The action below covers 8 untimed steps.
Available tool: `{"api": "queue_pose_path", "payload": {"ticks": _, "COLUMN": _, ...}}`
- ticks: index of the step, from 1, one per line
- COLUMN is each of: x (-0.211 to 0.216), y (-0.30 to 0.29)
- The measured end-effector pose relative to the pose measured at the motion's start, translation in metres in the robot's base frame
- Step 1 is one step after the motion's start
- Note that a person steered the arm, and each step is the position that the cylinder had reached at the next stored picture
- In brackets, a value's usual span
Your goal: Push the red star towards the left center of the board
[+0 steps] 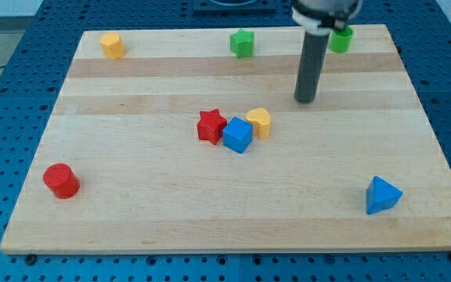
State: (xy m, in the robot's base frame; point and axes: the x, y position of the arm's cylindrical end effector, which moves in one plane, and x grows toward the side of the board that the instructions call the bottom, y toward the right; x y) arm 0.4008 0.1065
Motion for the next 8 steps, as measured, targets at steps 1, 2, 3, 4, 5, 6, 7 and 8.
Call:
{"api": "queue_pose_path", "payload": {"ticks": 1, "x": 0.020, "y": -0.029}}
{"api": "queue_pose_path", "payload": {"ticks": 2, "x": 0.040, "y": -0.043}}
{"api": "queue_pose_path", "payload": {"ticks": 3, "x": 0.050, "y": -0.075}}
{"api": "queue_pose_path", "payload": {"ticks": 4, "x": 0.052, "y": -0.094}}
{"api": "queue_pose_path", "payload": {"ticks": 5, "x": 0.051, "y": -0.143}}
{"api": "queue_pose_path", "payload": {"ticks": 6, "x": 0.044, "y": -0.200}}
{"api": "queue_pose_path", "payload": {"ticks": 7, "x": 0.040, "y": -0.162}}
{"api": "queue_pose_path", "payload": {"ticks": 8, "x": 0.022, "y": -0.162}}
